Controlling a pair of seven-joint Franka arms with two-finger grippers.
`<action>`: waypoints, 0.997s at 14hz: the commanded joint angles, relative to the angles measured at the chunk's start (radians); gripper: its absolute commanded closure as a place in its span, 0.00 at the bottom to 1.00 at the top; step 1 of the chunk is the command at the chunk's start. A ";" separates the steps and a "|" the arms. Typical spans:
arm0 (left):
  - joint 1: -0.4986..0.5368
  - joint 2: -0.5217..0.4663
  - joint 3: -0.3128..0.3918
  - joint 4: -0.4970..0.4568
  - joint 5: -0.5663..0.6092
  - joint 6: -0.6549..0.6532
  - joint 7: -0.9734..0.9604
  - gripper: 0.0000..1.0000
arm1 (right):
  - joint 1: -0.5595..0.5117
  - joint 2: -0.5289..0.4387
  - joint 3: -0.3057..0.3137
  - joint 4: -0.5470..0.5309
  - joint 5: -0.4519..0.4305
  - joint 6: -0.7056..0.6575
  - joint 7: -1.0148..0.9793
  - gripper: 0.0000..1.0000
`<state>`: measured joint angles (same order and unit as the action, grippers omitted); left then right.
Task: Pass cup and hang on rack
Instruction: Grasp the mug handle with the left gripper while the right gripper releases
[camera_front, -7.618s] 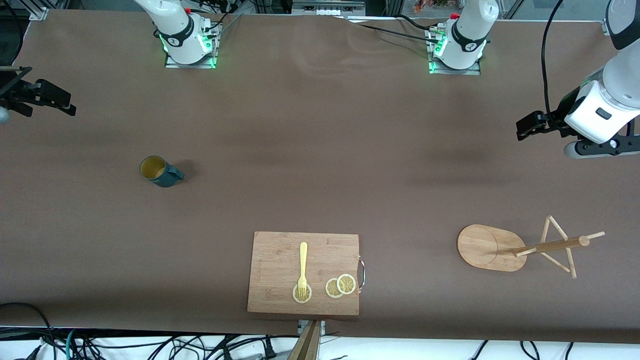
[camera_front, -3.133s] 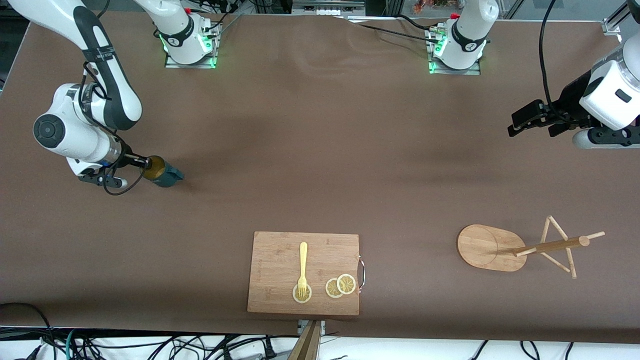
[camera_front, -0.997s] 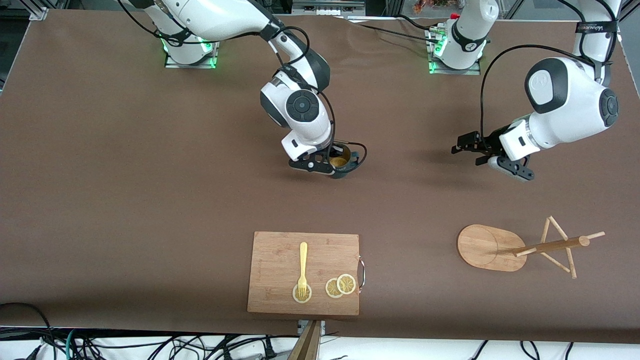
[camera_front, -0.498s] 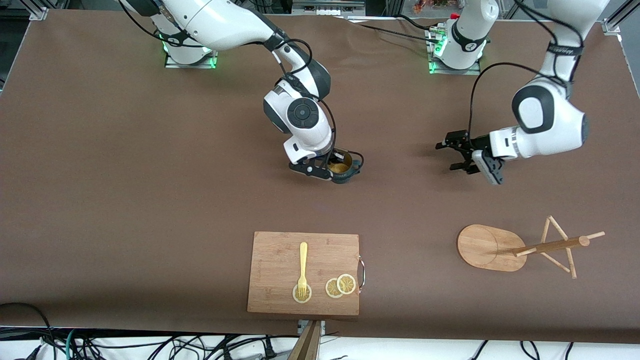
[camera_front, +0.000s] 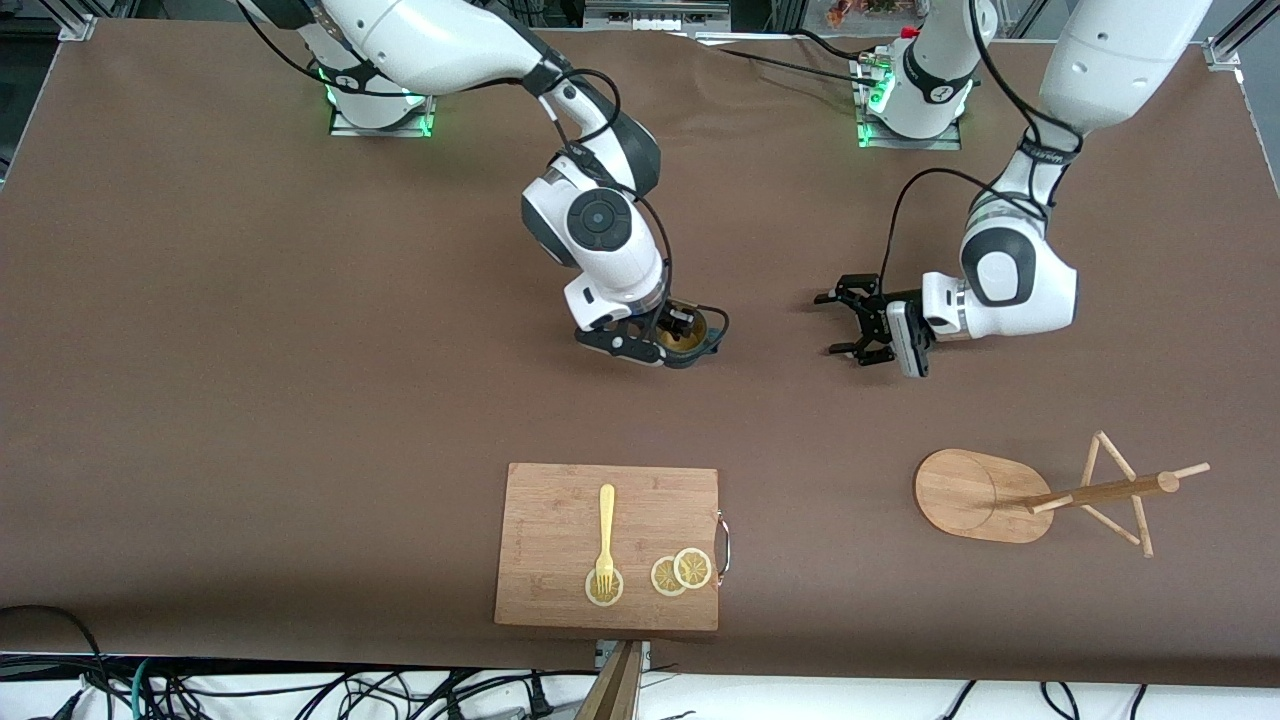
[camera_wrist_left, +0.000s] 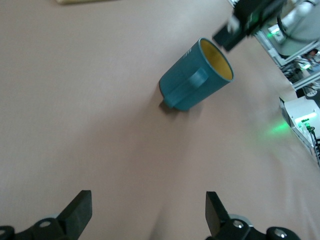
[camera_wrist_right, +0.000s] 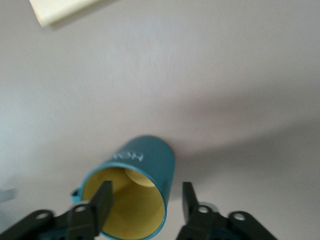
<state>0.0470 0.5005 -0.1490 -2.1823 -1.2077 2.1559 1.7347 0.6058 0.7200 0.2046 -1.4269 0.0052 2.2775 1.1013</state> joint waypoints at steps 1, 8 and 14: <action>0.030 0.116 -0.053 0.117 -0.062 -0.019 0.111 0.00 | -0.053 -0.100 0.003 -0.014 -0.016 -0.100 -0.018 0.00; 0.022 0.142 -0.141 0.159 -0.173 -0.004 0.395 0.00 | -0.066 -0.302 -0.242 -0.017 -0.016 -0.491 -0.499 0.00; -0.004 0.260 -0.147 0.157 -0.383 -0.120 0.761 0.00 | -0.066 -0.364 -0.477 -0.015 -0.014 -0.622 -0.776 0.00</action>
<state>0.0543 0.6855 -0.2913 -2.0385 -1.5092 2.0899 2.3700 0.5308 0.3689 -0.2371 -1.4212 -0.0049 1.6666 0.3894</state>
